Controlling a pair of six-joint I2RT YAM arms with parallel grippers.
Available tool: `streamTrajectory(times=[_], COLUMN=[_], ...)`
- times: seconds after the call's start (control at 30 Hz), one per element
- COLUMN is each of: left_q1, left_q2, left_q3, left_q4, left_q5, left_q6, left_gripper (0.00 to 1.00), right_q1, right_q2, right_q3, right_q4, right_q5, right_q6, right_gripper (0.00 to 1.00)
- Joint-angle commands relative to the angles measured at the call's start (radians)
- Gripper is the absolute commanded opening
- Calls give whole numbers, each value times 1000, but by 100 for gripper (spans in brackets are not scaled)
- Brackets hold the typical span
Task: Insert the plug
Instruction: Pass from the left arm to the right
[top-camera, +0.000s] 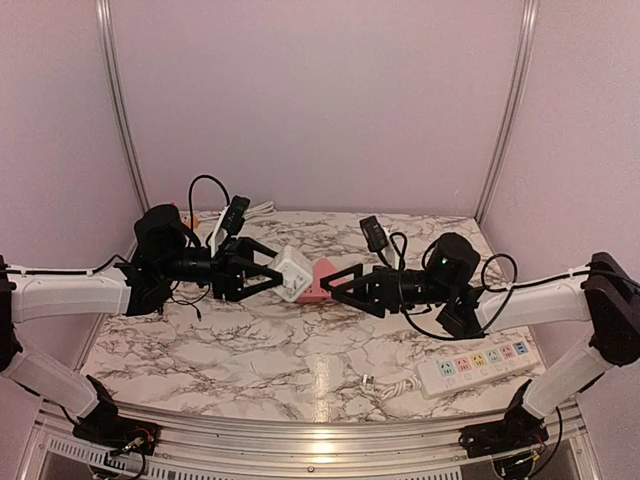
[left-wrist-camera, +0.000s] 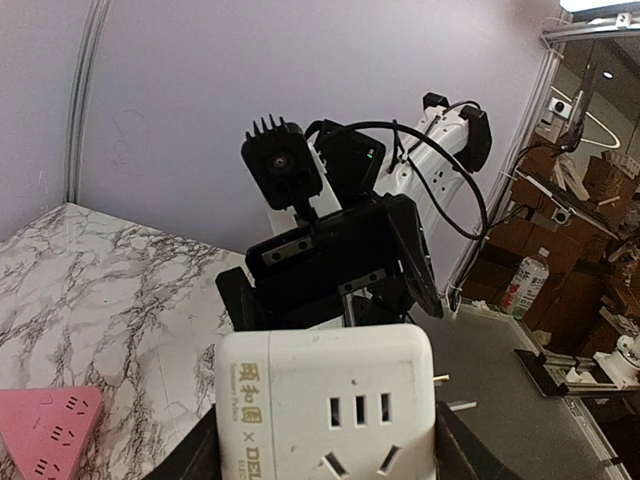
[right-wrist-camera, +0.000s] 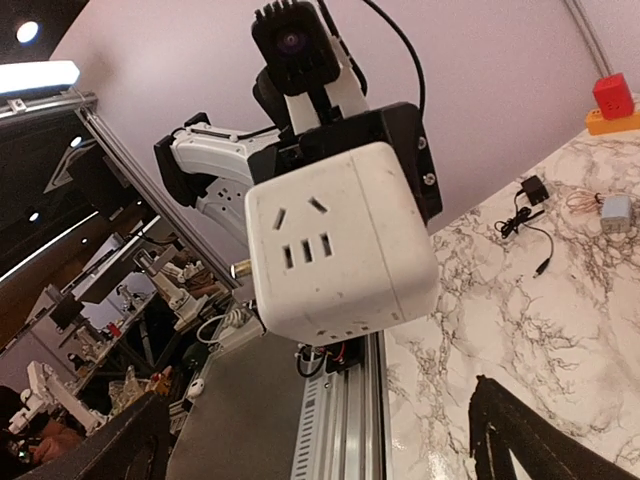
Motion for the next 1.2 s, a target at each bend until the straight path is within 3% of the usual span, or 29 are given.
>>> streamTrajectory(times=[0.0, 0.37, 0.67, 1.17], left_q1=[-41, -101, -116, -116], left_q2=[-30, -34, 15, 26], left_q3=[-10, 13, 44, 42], left_q4=[104, 106, 107, 106], left_q5=[137, 275, 324, 364], left_q6=[65, 165, 160, 157], left_gripper=[44, 48, 47, 47], right_q1=[13, 79, 134, 141], right_q2=[84, 337, 399, 309], right_q3=[-17, 37, 96, 65], right_q4=[411, 905, 968, 968], right_q5=[-90, -108, -98, -89], right_q6=[320, 690, 747, 730], right_gripper=[99, 97, 94, 96])
